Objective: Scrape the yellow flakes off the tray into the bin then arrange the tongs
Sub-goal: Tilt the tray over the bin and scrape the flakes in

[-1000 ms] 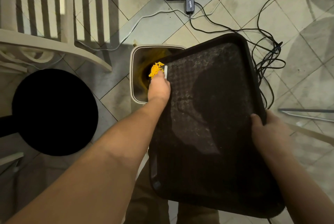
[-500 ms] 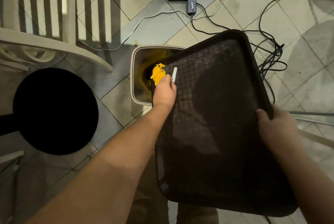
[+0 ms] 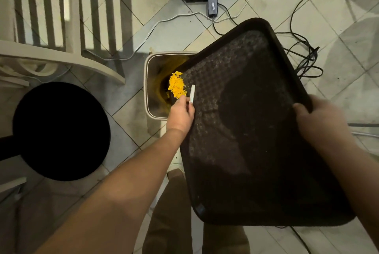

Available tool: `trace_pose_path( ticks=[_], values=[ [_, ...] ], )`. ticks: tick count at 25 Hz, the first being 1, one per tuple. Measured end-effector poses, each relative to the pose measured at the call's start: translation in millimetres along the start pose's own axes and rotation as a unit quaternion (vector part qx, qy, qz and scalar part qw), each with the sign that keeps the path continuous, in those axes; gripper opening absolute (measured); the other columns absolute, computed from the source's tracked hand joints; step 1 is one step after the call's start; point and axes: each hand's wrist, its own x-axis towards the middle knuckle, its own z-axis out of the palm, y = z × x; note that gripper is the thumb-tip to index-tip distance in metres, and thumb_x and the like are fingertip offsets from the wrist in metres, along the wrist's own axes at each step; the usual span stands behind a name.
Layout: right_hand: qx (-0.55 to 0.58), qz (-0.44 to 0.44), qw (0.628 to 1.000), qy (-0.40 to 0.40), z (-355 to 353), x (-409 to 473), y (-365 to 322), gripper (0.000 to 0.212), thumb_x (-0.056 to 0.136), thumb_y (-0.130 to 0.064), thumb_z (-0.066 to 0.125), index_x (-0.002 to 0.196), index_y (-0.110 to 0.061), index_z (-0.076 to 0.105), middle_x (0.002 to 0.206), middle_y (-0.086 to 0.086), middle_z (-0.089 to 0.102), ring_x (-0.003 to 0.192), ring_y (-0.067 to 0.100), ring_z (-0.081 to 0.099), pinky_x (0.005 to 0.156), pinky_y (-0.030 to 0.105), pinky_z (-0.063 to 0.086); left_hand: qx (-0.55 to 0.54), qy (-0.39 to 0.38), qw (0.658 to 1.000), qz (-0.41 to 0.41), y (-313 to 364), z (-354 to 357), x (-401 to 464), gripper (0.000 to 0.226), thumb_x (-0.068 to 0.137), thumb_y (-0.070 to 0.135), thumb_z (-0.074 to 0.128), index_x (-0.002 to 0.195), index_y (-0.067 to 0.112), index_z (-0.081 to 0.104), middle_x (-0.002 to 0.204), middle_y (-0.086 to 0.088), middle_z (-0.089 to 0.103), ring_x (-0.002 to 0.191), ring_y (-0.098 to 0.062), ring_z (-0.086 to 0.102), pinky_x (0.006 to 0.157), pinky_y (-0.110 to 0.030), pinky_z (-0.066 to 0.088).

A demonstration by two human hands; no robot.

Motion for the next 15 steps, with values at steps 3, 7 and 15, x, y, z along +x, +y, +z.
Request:
trace_pose_path(
  ticks=[3,7,15],
  values=[
    [-0.005,-0.011,1.0,0.004,-3.9,2.6,-4.0,0.029,0.093,-0.023,0.048,0.119,-0.015,0.056,0.093,0.012,0.059,0.096,0.034,0.056,0.076,0.035,0.038,0.036,0.031,0.997,-0.068,2.7,-4.9,17.7,0.014,0.092,0.016,0.045,0.095,0.003,0.051,0.093,-0.019,0.063,0.084,-0.037,0.059,0.075,-0.039,0.049],
    [-0.013,-0.007,1.0,0.002,-8.4,3.9,-10.6,0.029,0.093,-0.022,0.049,0.12,-0.015,0.057,0.093,0.014,0.059,0.097,0.034,0.055,0.075,0.033,0.035,0.03,0.026,0.998,-0.05,5.8,-21.2,14.4,0.015,0.092,0.018,0.046,0.099,0.006,0.053,0.092,-0.016,0.064,0.083,-0.036,0.06,0.076,-0.04,0.051],
    [-0.017,-0.005,1.0,-0.007,-9.6,3.7,-11.7,0.029,0.093,-0.022,0.049,0.12,-0.016,0.057,0.084,0.005,0.049,0.078,0.022,0.045,0.072,0.031,0.034,0.149,-0.05,0.985,0.066,-17.2,-17.5,-12.7,0.014,0.094,0.021,0.044,0.097,0.009,0.049,0.095,-0.015,0.063,0.084,-0.037,0.061,0.069,-0.038,0.047]
  ],
)
